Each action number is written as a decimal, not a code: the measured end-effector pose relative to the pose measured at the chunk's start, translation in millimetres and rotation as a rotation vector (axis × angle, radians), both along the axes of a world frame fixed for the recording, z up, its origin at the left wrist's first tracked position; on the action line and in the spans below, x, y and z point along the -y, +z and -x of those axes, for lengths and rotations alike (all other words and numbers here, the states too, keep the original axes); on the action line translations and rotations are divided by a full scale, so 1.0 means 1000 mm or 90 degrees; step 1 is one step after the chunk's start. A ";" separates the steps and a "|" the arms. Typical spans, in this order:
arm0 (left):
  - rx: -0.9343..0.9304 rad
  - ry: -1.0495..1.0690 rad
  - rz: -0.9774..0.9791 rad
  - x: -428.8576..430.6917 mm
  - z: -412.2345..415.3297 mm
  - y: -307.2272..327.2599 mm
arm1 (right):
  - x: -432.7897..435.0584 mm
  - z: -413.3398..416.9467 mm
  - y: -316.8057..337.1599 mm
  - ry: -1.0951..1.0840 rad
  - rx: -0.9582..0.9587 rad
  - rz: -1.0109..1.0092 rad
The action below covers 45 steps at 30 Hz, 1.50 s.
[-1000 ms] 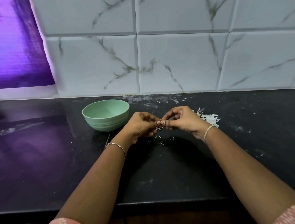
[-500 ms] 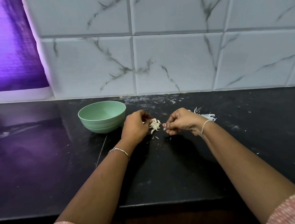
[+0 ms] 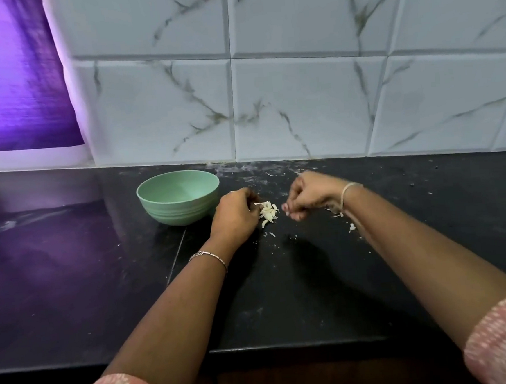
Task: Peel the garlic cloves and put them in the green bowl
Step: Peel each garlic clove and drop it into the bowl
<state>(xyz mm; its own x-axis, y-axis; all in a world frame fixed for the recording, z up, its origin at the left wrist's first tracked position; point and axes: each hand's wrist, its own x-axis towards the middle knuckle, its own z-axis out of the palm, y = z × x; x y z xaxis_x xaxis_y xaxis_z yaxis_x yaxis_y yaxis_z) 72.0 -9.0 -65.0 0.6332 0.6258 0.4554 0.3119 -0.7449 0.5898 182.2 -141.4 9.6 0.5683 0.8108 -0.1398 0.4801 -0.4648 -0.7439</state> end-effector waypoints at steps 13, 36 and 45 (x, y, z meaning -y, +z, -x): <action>-0.008 -0.009 -0.006 0.000 -0.002 0.001 | 0.001 -0.008 0.001 0.010 -0.080 -0.066; 0.073 -0.183 0.036 0.012 0.000 0.005 | -0.008 0.011 -0.049 -0.054 -0.127 -0.325; 0.148 -0.129 0.091 0.012 -0.001 0.008 | -0.009 0.010 -0.052 -0.129 -0.045 -0.420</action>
<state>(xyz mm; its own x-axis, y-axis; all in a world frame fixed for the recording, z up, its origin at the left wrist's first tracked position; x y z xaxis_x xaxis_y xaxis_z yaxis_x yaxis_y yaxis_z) 72.5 -21.5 -56.8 0.6402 0.5660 0.5195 0.0105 -0.6826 0.7307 172.2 -132.0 -42.7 0.7248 0.6185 0.3035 0.3712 0.0204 -0.9283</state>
